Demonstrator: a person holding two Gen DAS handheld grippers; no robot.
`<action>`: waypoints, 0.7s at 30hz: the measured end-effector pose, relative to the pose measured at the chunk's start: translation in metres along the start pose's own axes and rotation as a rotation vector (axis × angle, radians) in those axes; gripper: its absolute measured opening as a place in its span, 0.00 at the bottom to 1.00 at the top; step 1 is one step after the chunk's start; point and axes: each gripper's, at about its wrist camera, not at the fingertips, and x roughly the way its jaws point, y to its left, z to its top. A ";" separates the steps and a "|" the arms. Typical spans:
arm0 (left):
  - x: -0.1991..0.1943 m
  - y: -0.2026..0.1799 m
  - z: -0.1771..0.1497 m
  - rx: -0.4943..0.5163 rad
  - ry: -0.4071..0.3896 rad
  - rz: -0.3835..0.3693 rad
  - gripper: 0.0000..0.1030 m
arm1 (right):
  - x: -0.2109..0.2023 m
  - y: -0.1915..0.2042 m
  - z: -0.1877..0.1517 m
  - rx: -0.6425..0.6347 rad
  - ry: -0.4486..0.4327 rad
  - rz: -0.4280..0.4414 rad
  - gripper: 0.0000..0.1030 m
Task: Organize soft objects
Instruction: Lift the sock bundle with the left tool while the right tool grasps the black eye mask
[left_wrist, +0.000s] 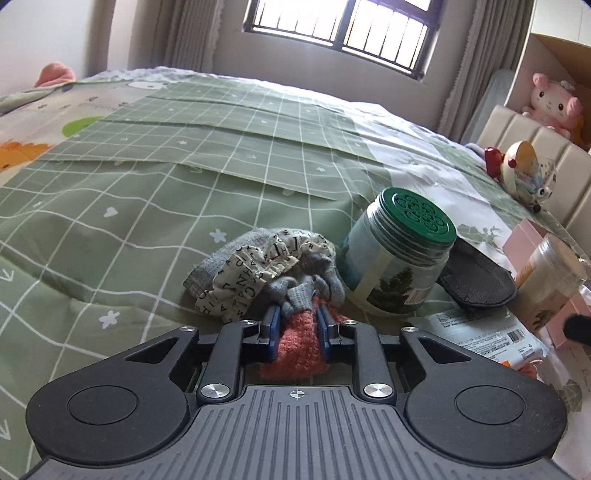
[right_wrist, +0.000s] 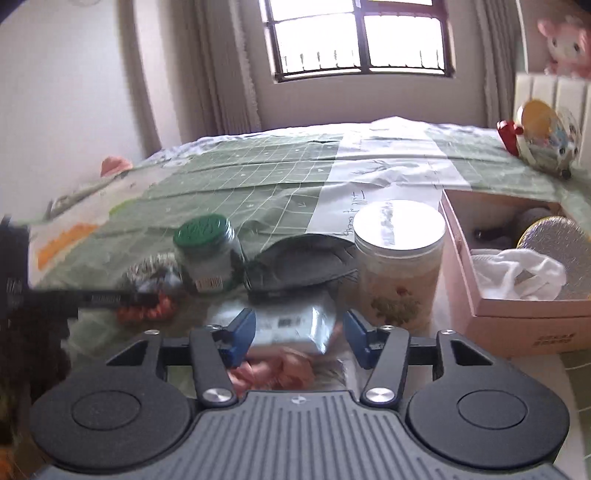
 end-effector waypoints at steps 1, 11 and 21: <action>-0.003 0.003 0.002 0.000 -0.007 -0.004 0.23 | 0.011 0.002 0.006 0.063 0.014 -0.015 0.47; -0.010 0.042 0.010 -0.071 -0.032 -0.059 0.23 | 0.088 0.027 0.015 0.272 0.058 -0.157 0.43; -0.011 0.051 0.011 -0.099 -0.054 -0.094 0.23 | 0.082 0.037 0.021 0.107 -0.016 -0.131 0.05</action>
